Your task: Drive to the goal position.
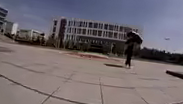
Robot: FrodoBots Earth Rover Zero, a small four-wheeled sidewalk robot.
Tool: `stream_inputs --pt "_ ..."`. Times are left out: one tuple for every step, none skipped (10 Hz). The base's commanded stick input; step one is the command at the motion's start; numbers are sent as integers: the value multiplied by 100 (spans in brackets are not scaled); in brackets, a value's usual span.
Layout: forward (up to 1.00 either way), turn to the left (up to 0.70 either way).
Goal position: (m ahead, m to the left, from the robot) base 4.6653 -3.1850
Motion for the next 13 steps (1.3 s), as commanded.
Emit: stream_inputs --pt "70 -1" --pt "70 -1" --pt "70 -18" --pt "70 -24" --pt "70 -22" --pt "70 -11" --pt "70 -1" --pt "70 -1" --pt "70 -1" --pt "70 -1" --pt "70 -1" --pt "70 -1" --pt "70 -1"
